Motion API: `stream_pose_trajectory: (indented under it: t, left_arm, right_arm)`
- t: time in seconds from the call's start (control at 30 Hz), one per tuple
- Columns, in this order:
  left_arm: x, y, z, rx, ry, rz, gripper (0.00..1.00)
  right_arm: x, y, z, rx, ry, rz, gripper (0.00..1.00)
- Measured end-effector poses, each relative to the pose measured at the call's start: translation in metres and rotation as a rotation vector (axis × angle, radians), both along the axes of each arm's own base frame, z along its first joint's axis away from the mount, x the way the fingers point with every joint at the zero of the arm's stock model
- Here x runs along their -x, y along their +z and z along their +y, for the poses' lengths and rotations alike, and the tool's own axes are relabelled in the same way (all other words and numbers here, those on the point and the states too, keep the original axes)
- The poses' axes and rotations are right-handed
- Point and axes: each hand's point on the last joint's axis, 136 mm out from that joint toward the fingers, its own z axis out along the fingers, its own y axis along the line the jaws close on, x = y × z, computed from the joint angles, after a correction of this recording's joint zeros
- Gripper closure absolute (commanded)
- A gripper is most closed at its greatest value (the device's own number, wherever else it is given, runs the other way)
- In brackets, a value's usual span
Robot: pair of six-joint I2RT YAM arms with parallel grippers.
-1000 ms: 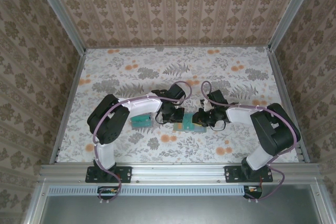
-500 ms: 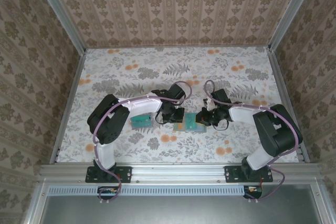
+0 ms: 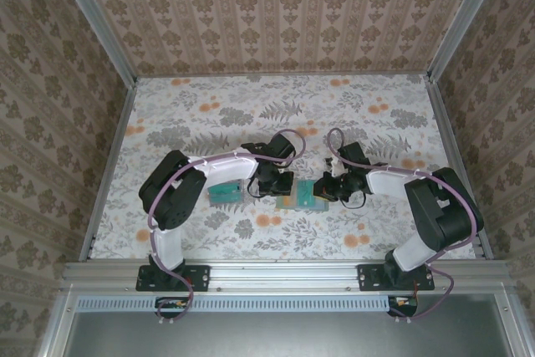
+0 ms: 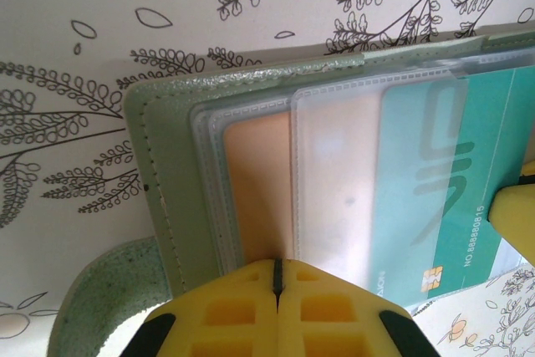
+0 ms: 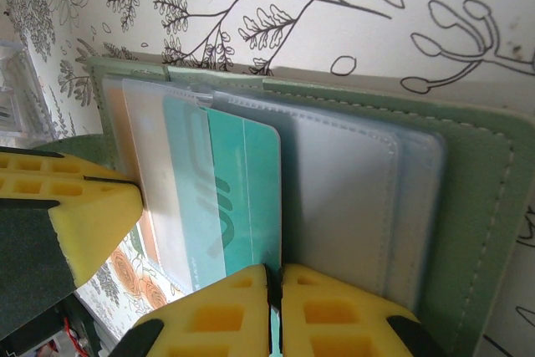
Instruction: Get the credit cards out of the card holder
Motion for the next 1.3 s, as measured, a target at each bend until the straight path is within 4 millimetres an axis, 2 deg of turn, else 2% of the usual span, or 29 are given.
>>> stream_pose_trajectory:
  t: [0.23, 0.4, 0.7, 0.93, 1.17, 1.27, 1.3]
  left_arm:
    - [0.000, 0.000, 0.000, 0.000, 0.000, 0.000, 1.00]
    - [0.000, 0.000, 0.000, 0.000, 0.000, 0.000, 1.00]
    - [0.000, 0.000, 0.000, 0.000, 0.000, 0.000, 1.00]
    - [0.000, 0.000, 0.000, 0.000, 0.001, 0.000, 1.00]
    - [-0.002, 0.003, 0.004, -0.023, 0.002, 0.000, 1.00]
    - [-0.005, 0.006, 0.016, -0.055, 0.020, -0.005, 0.96]
    - [-0.007, 0.010, 0.021, -0.062, 0.030, -0.010, 0.91]
  right_arm:
    - [-0.001, 0.003, -0.002, 0.001, -0.004, -0.009, 0.93]
    - [0.000, 0.007, -0.012, 0.004, -0.027, -0.012, 0.94]
    - [0.008, 0.018, -0.027, 0.016, -0.056, -0.035, 1.00]
    - [0.010, 0.049, -0.039, 0.025, -0.094, -0.117, 1.00]
    - [0.015, 0.059, -0.041, 0.025, -0.095, -0.122, 1.00]
    - [0.008, 0.071, -0.039, 0.018, -0.094, -0.150, 1.00]
    - [0.005, 0.076, -0.038, 0.015, -0.093, -0.163, 1.00]
